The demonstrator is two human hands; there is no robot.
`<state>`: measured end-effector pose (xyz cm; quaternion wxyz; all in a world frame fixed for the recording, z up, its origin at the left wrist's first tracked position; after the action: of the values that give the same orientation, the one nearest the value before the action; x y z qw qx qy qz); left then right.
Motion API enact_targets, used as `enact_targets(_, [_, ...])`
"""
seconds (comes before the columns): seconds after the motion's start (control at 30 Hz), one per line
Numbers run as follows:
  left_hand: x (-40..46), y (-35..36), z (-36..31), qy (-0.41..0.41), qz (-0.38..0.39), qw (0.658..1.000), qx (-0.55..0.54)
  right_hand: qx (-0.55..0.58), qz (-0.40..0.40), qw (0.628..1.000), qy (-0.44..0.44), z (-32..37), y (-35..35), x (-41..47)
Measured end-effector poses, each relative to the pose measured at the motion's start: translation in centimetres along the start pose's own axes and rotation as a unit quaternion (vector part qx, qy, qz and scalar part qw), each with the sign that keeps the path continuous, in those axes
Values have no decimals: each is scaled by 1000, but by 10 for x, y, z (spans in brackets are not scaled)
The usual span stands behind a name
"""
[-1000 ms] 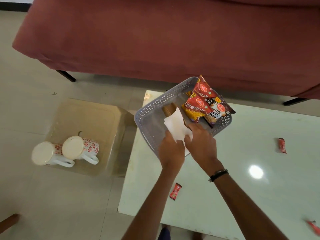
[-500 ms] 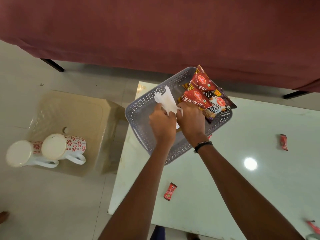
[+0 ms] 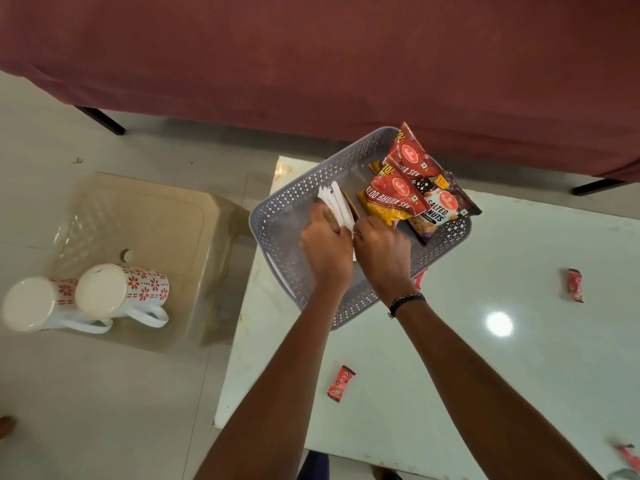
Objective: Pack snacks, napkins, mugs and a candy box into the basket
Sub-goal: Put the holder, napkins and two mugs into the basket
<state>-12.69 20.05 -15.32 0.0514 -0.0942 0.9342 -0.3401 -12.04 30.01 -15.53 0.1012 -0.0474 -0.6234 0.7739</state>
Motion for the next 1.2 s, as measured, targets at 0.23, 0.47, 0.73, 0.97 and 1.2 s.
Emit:
enact_targets(0.23, [6, 3, -3, 16, -12, 1000, 9, 36, -59, 998, -13, -8, 3, -2])
enact_targets(0.47, [5, 8, 4, 20, -5, 1000, 4, 34, -53, 998, -11, -14, 18, -4])
enact_targets(0.73, [-13, -6, 13, 21, -12, 999, -30, 65, -61, 996, 5, -16, 4, -19])
enact_targets(0.97, [-36, -70, 21, 57, -66, 987, -135, 139, -55, 989, 18, 27, -33, -50])
enact_targets(1.2, [-71, -182, 81, 23, -173, 977, -125, 290, 76, 954, -5, 128, -28, -108])
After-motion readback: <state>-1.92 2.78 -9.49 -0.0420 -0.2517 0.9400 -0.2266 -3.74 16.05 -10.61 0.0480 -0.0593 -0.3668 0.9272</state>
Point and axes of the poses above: each hand's wrist, its own x-axis towards the middle knuckle, its own y-axis out of the palm, z = x × y, the point moved 5 cm from there along x, towards the middle knuckle, and after that the axes turned 14 degrees about y, right-handed, at the moved point
